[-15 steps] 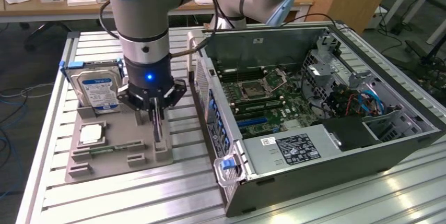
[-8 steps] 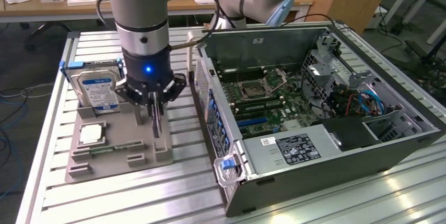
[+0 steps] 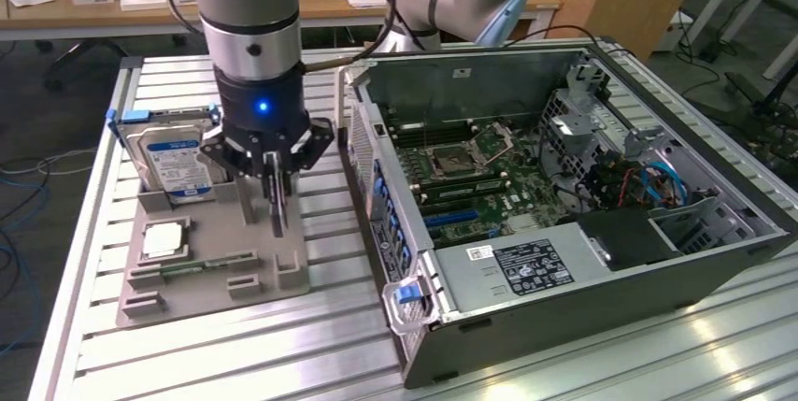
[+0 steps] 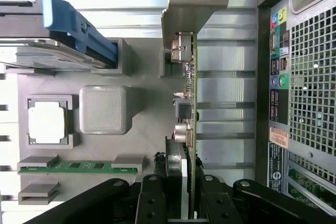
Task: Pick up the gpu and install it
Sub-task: 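Pick up the gpu and move the gpu toward the slot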
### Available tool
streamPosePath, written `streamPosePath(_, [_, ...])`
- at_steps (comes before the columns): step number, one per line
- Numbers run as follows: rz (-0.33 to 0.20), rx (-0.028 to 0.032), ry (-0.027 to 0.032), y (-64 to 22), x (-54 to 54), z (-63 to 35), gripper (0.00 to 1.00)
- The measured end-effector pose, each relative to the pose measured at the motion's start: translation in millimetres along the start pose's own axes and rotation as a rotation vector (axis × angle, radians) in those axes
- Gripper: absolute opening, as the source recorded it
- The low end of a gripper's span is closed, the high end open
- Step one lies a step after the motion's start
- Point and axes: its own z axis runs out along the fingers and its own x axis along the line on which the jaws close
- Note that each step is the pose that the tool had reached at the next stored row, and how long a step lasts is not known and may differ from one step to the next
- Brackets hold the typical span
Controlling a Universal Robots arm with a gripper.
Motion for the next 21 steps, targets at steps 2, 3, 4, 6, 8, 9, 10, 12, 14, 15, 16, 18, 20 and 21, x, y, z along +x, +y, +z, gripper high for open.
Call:
streamPosePath(2, [0.000,-0.0003,0.0000,0.1,0.0,-5.0,0.28])
streamPosePath(3, [0.000,-0.0005,0.0000,0.2,0.0,-7.4,0.28])
streamPosePath(4, [0.000,-0.0006,-0.0001,0.3,0.0,-9.9,0.28])
streamPosePath(6, [0.000,-0.0008,0.0000,0.3,0.1,-14.6,0.28])
streamPosePath(8, [0.000,-0.0011,0.0000,0.5,0.1,-19.2,0.28])
streamPosePath(9, [0.000,-0.0012,0.0001,0.5,0.1,-21.8,0.28])
streamPosePath(10, [0.000,-0.0014,0.0000,0.6,0.1,-24.4,0.28])
streamPosePath(12, [0.000,-0.0016,-0.0001,0.8,0.2,-30.8,0.28])
streamPosePath(14, [0.000,-0.0033,0.0001,1.3,0.3,-52.9,0.28])
streamPosePath(15, [0.000,-0.0038,0.0000,1.6,0.3,-62.1,0.28])
streamPosePath(16, [0.000,-0.0041,0.0000,1.7,0.4,-67.9,0.28])
streamPosePath(18, [0.000,-0.0046,0.0001,1.8,0.4,-73.5,0.28])
streamPosePath(20, [0.000,-0.0051,0.0001,2.0,0.4,-79.0,0.28])
streamPosePath(21, [0.000,-0.0053,0.0001,2.0,0.5,-81.8,0.28])
